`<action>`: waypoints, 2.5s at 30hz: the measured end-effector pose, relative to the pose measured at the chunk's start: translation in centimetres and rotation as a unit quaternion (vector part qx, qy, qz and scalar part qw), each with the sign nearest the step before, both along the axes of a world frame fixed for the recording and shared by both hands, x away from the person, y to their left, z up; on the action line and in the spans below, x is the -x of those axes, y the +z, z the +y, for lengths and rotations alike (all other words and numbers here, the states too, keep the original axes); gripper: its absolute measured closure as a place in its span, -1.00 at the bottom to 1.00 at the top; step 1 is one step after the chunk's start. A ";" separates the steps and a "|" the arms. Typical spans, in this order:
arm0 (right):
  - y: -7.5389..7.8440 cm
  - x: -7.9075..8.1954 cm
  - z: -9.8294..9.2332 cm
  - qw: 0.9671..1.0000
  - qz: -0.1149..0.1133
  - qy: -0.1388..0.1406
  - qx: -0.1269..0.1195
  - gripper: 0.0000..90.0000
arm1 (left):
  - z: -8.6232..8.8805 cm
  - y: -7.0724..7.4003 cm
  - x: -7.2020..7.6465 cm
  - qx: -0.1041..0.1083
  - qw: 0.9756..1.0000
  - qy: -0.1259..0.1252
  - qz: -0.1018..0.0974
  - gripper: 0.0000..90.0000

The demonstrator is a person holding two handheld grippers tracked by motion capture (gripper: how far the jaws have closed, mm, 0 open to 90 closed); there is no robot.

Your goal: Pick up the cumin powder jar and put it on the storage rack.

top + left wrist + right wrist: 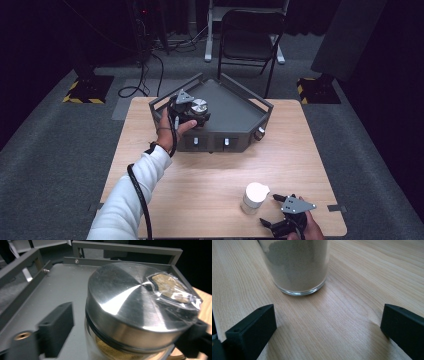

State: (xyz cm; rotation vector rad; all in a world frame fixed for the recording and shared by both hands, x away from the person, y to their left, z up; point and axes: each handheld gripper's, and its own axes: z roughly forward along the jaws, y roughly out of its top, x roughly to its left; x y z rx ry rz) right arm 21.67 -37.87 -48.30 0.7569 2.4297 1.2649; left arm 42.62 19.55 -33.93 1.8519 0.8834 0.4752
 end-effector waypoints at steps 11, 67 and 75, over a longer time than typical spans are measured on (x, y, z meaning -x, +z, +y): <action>0.0 0.0 0.0 1.000 0.000 0.000 0.000 -1.00 | 0.1 2.5 1.8 0.015 0.999 0.005 -0.030 -0.92; 0.0 0.0 0.0 1.000 -0.001 0.002 0.000 -1.00 | 5.5 -0.7 14.7 0.041 0.996 0.008 -0.076 -0.97; 0.0 0.0 0.0 1.000 0.000 0.002 0.000 -1.00 | 6.0 -3.0 16.2 0.014 0.997 0.015 -0.078 -0.97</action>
